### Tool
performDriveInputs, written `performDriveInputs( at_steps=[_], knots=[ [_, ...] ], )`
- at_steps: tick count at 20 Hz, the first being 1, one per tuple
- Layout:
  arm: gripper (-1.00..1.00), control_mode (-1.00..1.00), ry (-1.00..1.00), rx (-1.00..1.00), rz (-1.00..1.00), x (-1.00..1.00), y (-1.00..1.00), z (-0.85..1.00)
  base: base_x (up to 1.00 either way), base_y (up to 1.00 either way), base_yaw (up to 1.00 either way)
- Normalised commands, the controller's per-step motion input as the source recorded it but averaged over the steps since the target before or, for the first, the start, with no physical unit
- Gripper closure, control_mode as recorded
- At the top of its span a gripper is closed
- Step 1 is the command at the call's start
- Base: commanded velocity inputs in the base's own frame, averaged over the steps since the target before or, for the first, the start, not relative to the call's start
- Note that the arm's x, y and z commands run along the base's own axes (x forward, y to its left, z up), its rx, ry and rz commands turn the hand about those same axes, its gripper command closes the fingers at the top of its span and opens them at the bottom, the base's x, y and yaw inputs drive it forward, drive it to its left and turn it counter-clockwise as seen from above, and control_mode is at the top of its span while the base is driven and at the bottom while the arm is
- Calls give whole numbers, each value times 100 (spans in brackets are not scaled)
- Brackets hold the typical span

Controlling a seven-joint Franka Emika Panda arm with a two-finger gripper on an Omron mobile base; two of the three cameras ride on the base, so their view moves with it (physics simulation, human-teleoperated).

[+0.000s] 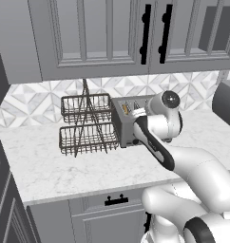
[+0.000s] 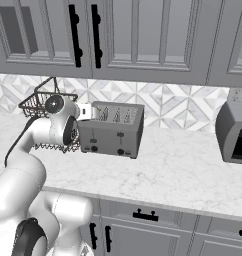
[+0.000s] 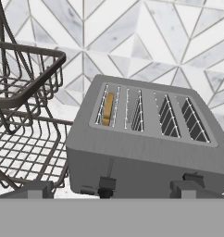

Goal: Start the toaster. Once the lever pops up, take the bread to the plate on the dining counter.

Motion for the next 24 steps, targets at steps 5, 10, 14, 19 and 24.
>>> performDriveInputs(
  at_steps=[5, 10, 14, 19, 24],
  knots=[
    [-100, -100, 0, 0, 0, 0, 0, 0, 0, 0, 0],
    [-100, -100, 0, 0, 0, 0, 0, 0, 0, 0, 0],
    [-100, -100, 0, 0, 0, 0, 0, 0, 0, 0, 0],
    [-100, -100, 0, 0, 0, 0, 0, 0, 0, 0, 0],
    [-100, -100, 0, 0, 0, 0, 0, 0, 0, 0, 0]
  ],
)
